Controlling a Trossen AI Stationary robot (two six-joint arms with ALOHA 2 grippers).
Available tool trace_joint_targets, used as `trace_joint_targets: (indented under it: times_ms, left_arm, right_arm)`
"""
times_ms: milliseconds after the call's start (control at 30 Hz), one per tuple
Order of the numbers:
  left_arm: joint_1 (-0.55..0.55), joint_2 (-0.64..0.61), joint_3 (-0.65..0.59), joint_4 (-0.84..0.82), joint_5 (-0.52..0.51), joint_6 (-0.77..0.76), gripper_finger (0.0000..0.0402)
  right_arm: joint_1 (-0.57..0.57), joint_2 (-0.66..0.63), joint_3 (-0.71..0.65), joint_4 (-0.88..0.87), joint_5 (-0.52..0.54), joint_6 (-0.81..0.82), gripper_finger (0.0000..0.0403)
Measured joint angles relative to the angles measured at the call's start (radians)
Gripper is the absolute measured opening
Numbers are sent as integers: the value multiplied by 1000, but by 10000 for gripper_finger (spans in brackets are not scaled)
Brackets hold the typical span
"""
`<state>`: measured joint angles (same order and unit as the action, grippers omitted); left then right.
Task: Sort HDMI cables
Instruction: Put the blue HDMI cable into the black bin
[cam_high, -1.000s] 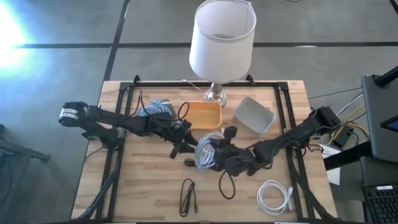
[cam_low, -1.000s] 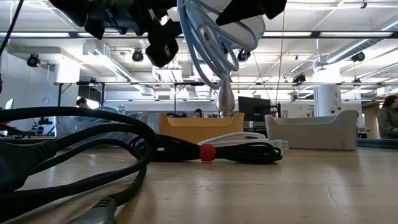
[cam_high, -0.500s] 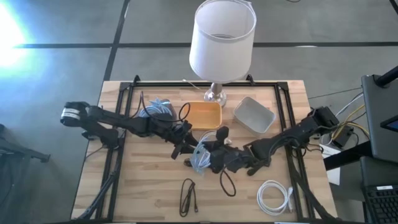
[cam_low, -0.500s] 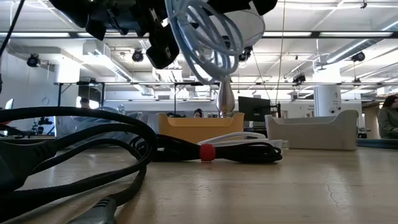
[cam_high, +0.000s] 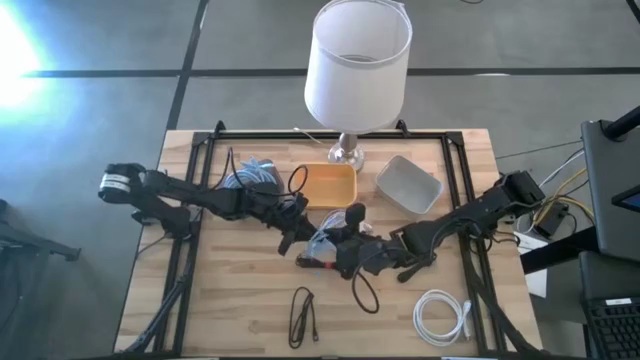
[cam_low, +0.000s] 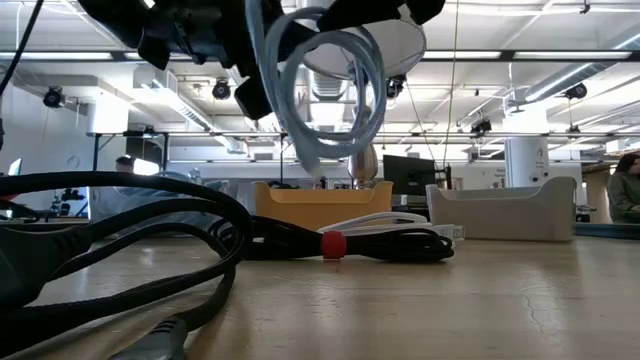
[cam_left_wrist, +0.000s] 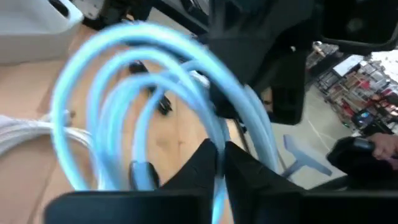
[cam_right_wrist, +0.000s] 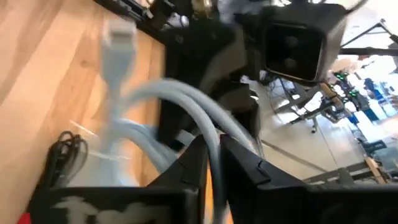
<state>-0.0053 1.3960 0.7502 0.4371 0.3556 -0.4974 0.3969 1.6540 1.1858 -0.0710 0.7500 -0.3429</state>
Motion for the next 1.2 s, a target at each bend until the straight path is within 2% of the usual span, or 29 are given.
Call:
trace_joint_targets:
  times_ms: [233,367,567,767,1033,1200]
  left_arm:
    - [14,-4,1,-22,-20,-10,28]
    - [19,-7,1,-22,-16,-12,19]
    - [30,-16,2,-56,-12,-20,18]
    - [38,-62,0,-89,-11,-20,21]
    - [50,-238,1,-260,-11,-17,19]
    - [66,-410,1,-468,-110,0,19]
  right_arm:
    - [2,-5,0,-45,-2,4,97]
    - [19,-26,0,-63,17,4,121]
    - [44,-75,0,-85,105,3,146]
    - [44,-92,-3,-110,113,32,159]
    - [49,-92,-3,-136,126,56,160]
    - [55,-93,-3,-136,182,55,160]
